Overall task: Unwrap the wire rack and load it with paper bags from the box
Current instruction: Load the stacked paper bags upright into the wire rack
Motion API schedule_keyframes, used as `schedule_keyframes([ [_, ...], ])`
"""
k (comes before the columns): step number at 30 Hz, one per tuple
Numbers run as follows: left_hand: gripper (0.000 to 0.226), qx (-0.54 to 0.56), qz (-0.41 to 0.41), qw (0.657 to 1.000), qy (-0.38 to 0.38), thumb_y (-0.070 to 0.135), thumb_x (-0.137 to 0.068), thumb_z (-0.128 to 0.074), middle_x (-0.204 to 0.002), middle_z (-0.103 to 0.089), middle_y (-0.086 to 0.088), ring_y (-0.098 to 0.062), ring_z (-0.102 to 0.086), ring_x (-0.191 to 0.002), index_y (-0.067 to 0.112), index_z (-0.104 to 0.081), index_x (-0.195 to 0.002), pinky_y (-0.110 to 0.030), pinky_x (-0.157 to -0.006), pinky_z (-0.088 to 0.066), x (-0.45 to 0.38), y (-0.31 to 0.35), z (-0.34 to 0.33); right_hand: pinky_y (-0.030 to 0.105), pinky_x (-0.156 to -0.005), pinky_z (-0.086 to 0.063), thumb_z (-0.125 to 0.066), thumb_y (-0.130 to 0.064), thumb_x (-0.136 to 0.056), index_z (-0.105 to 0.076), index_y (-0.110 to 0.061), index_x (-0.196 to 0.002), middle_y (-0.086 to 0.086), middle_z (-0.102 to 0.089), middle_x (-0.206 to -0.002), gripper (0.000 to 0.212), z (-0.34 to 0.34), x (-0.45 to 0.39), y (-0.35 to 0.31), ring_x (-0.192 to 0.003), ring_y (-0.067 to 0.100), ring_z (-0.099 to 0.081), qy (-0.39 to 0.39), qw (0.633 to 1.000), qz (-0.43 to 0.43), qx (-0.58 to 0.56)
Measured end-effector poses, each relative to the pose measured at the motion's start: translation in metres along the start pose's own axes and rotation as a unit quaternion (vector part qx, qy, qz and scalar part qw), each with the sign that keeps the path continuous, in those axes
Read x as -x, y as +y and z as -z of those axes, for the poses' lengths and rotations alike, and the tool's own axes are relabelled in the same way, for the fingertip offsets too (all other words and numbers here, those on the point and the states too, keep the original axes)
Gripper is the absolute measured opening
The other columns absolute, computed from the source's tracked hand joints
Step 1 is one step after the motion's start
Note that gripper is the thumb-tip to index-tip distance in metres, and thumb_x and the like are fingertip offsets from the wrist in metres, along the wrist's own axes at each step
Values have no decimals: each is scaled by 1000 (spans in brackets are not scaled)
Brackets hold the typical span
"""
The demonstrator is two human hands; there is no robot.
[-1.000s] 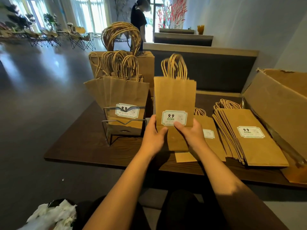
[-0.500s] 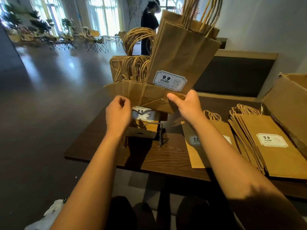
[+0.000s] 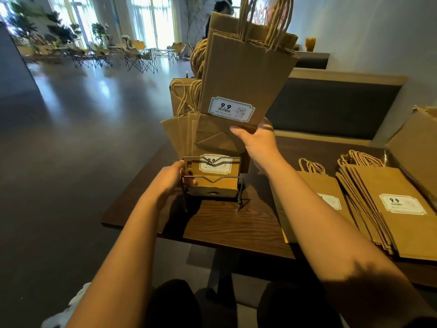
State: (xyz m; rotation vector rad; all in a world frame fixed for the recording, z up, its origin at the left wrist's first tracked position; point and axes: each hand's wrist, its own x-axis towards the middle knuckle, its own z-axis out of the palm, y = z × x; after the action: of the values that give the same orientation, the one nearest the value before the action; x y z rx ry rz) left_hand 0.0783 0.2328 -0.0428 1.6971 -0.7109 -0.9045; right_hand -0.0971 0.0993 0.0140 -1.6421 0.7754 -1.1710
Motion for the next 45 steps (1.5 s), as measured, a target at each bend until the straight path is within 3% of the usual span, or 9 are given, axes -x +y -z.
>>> schedule_keyframes([
  [4,33,43,-9,999,17,28,-109,-35,-86,-65,-13,-12,-62,-60,7,-60,-107,-15,-42,-43,1,2,0,20,-82,-57,-76,-16,-90,-56,-32,-114,-16,-66,-109,36,-3,-2,1,-101,-1,-64,2,1000,6,-8],
  [7,48,-13,19,999,-45,45,-109,-34,-75,-70,-5,-13,-58,-68,9,-65,-114,-25,-58,-35,0,-4,3,25,-87,-58,-76,-14,-89,-57,-32,-117,-11,-68,-115,38,-7,-2,1,-109,7,-66,0,1000,12,-12],
  [12,49,-14,30,995,-89,50,-109,-30,-98,-74,-9,-16,-62,-83,17,-66,-118,-33,-70,-39,2,-6,0,20,-84,-47,-78,-18,-88,-51,-28,-116,-16,-61,-107,41,-9,-4,1,-99,2,-59,13,1000,7,-12],
  [17,46,-3,-8,999,-39,51,-109,-31,-84,-66,-7,-18,-55,-76,23,-63,-90,-29,-65,-35,-1,-11,7,28,-94,-55,-78,-15,-87,-56,-25,-124,-10,-68,-116,44,-8,-6,5,-112,9,-65,9,1000,16,-21],
  [24,53,21,-6,987,-160,58,-108,-26,-84,-71,-4,-21,-71,-88,20,-56,-127,-36,-78,-39,-6,-23,7,19,-87,-54,-75,-13,-90,-63,-13,-127,-3,-71,-119,39,-8,-8,5,-109,8,-66,14,1000,13,-18],
  [29,45,104,-57,982,-145,50,-109,-35,-116,-73,-14,-25,-71,-99,13,-46,-132,-35,-83,-51,-10,-31,4,38,-95,-58,-76,-13,-90,-67,-16,-121,0,-73,-116,32,-7,-8,8,-107,15,-70,0,999,0,-35],
  [33,16,123,-81,983,-111,39,-109,-43,-106,-67,-7,-22,-69,-89,24,-39,-114,-31,-71,-51,-9,-34,-5,39,-99,-56,-80,-13,-86,-65,-23,-117,-2,-72,-119,36,-4,-10,12,-112,13,-68,17,999,-3,-43],
  [37,21,127,-131,981,-70,37,-104,-54,-135,-53,-11,-32,-70,-110,30,-42,-120,-36,-80,-55,-9,-34,-9,46,-101,-55,-85,-15,-80,-63,-22,-119,-3,-72,-118,46,-3,-11,19,-113,17,-67,37,999,-8,-29],
  [45,23,99,-135,981,-101,37,-106,-50,-125,-67,-13,-26,-69,-111,22,-52,-124,-33,-83,-56,-9,-25,-6,49,-98,-56,-81,-20,-85,-63,-32,-107,-4,-72,-117,31,1,-14,37,-110,18,-68,9,999,-40,-12],
])
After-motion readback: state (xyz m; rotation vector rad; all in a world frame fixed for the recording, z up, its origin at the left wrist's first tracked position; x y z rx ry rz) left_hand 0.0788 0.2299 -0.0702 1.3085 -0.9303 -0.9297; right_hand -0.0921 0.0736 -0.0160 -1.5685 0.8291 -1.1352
